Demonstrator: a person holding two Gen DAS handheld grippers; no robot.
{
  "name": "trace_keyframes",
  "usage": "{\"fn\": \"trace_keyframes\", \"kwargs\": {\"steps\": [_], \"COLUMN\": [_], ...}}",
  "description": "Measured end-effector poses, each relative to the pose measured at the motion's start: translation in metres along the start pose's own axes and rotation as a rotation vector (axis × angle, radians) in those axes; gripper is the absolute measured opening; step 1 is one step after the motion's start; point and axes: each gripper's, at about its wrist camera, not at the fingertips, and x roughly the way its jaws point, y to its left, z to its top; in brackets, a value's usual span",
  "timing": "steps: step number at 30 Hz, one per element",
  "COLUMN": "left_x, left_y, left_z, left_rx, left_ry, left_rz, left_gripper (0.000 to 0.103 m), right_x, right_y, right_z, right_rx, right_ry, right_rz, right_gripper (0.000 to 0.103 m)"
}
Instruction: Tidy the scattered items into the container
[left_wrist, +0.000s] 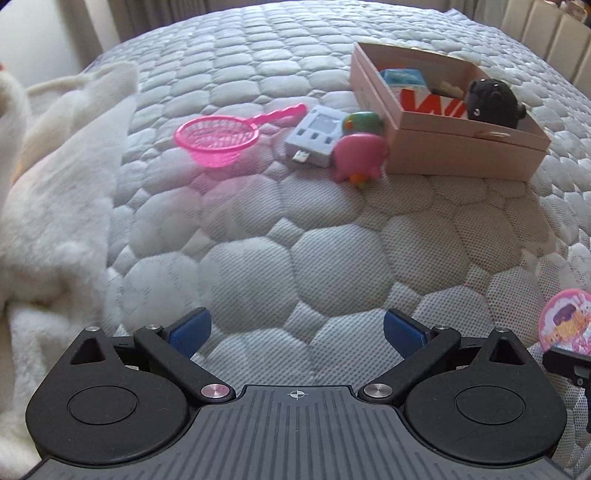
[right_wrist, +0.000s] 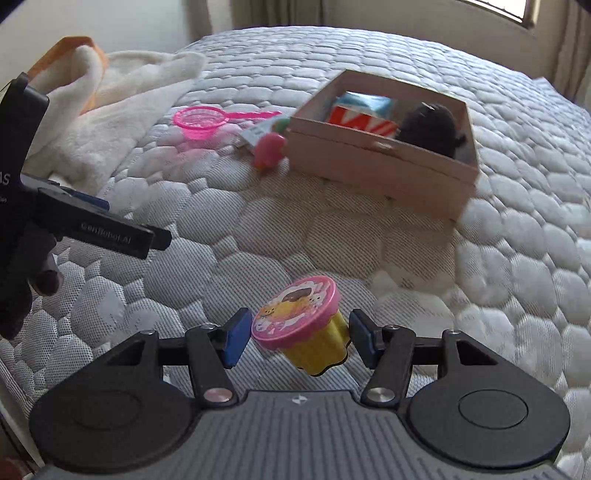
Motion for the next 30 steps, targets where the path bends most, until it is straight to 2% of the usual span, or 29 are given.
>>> {"fn": "trace_keyframes", "kwargs": {"steps": [4,5,7,12,15,16,17,18,24,26,30], "left_x": [0.009,0.011,0.017,0.037,0.050,0.054,0.059,0.064,0.070,0.066,0.050], "left_y": [-0.026,-0.032,-0.039,-0.046,-0.048,-0.050,-0.051,-0.052,-0.052,-0.054,-0.056], "left_z": [0.019,0.023,0.034,0.059,0.070,0.073,0.076,0.078,0.084,0.083,0.074], "left_rx": [0.105,0.131,0.169,0.182,0.187,0.199,0.216,0.229,0.243,0.255,0.242], "left_ry": [-0.064,-0.081,-0.109,-0.157,-0.178,-0.180,-0.177,-0.172,-0.193,-0.198,-0.223], "left_rz": [-0.022,-0.025,-0.022,0.003,0.019,0.033,0.048,0.055,0.061,0.063,0.053], "left_gripper": [0.102,0.102,0.102,0.102,0.098,0.088,0.068,0.062,0.061,0.045,0.041], "right_x": [0.001,-0.002,-0.010,-0.034,-0.040,-0.040,-0.039,-0.038,-0.034,-0.033,-0.038], "right_y": [-0.027,-0.031,-0.040,-0.054,-0.054,-0.054,-0.053,-0.053,-0.049,-0.050,-0.052], "right_z": [-0.015,-0.019,-0.026,-0.034,-0.039,-0.042,-0.045,-0.047,-0.065,-0.070,-0.076], "right_rx": [0.100,0.114,0.137,0.201,0.222,0.229,0.236,0.242,0.275,0.280,0.270], "right_ry": [0.040,0.040,0.035,0.031,0.031,0.032,0.035,0.041,0.058,0.061,0.059], "right_rz": [-0.055,-0.073,-0.108,-0.123,-0.135,-0.139,-0.143,-0.145,-0.150,-0.151,-0.159], "right_gripper": [0.061,0.070,0.080,0.089,0.090,0.090,0.090,0.090,0.091,0.093,0.093]}}
